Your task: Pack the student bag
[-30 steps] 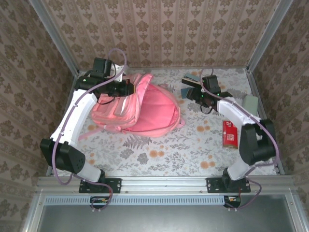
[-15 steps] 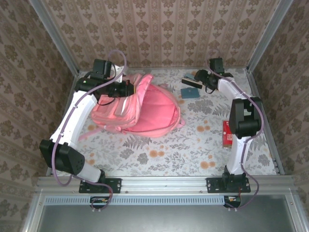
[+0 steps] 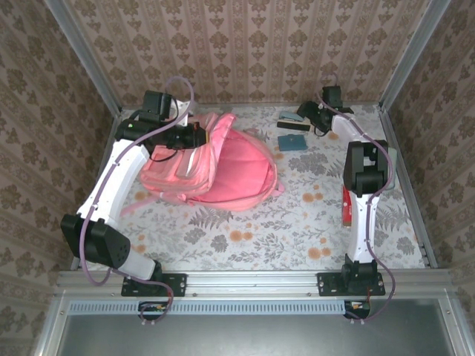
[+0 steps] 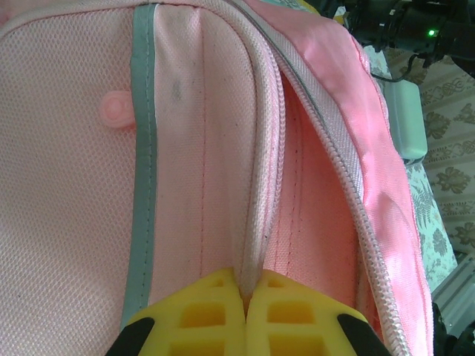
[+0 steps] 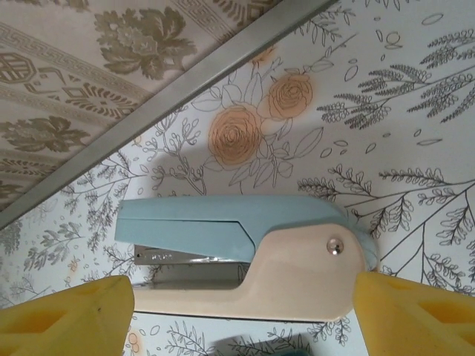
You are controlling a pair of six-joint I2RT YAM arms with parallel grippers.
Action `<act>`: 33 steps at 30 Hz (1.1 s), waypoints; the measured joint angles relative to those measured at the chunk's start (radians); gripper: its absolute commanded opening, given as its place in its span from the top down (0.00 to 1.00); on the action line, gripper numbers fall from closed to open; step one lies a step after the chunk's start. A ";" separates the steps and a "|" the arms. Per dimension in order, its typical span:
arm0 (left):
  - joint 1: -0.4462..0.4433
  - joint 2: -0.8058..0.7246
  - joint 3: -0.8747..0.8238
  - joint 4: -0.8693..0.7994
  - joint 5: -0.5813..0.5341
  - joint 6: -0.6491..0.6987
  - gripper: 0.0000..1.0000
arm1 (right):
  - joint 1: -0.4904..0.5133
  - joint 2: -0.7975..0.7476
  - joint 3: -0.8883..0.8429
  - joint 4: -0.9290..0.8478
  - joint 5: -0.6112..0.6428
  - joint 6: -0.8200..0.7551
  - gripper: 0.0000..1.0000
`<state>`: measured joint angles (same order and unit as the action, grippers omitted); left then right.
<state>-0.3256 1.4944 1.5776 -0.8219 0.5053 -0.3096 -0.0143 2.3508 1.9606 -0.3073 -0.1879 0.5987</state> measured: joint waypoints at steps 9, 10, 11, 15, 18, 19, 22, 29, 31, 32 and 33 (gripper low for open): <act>0.000 0.008 0.000 0.000 0.006 -0.005 1.00 | -0.008 0.059 0.092 -0.018 -0.002 -0.047 0.22; 0.000 0.010 0.000 0.000 0.009 -0.005 1.00 | -0.008 0.085 0.121 -0.020 -0.004 -0.052 0.23; 0.000 0.014 0.000 0.000 0.012 -0.006 1.00 | -0.009 0.115 0.159 -0.033 -0.010 -0.056 0.23; 0.000 0.027 0.014 -0.003 0.019 -0.009 1.00 | -0.008 0.226 0.299 -0.081 -0.054 -0.078 0.25; 0.000 0.031 0.023 -0.006 0.019 -0.010 1.00 | -0.006 0.237 0.293 -0.110 -0.092 -0.088 0.26; 0.000 0.031 0.023 -0.008 0.019 -0.010 1.00 | -0.002 0.229 0.271 -0.105 -0.103 -0.092 0.26; 0.000 0.032 0.025 -0.008 0.019 -0.010 1.00 | 0.008 0.158 0.128 -0.043 -0.114 -0.102 0.26; 0.000 0.045 0.027 0.002 0.028 -0.013 1.00 | 0.070 -0.108 -0.270 0.021 -0.119 -0.099 0.27; 0.000 0.047 0.027 0.001 0.031 -0.013 1.00 | 0.090 -0.163 -0.336 0.031 -0.107 -0.103 0.27; 0.000 0.047 0.027 0.001 0.031 -0.013 1.00 | 0.103 -0.190 -0.363 0.032 -0.086 -0.111 0.27; 0.000 0.047 0.027 0.001 0.031 -0.013 1.00 | 0.113 -0.212 -0.382 0.032 -0.060 -0.123 0.27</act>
<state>-0.3256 1.5410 1.6043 -0.8207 0.5365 -0.3222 0.0986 2.1391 1.5784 -0.2752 -0.2481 0.4755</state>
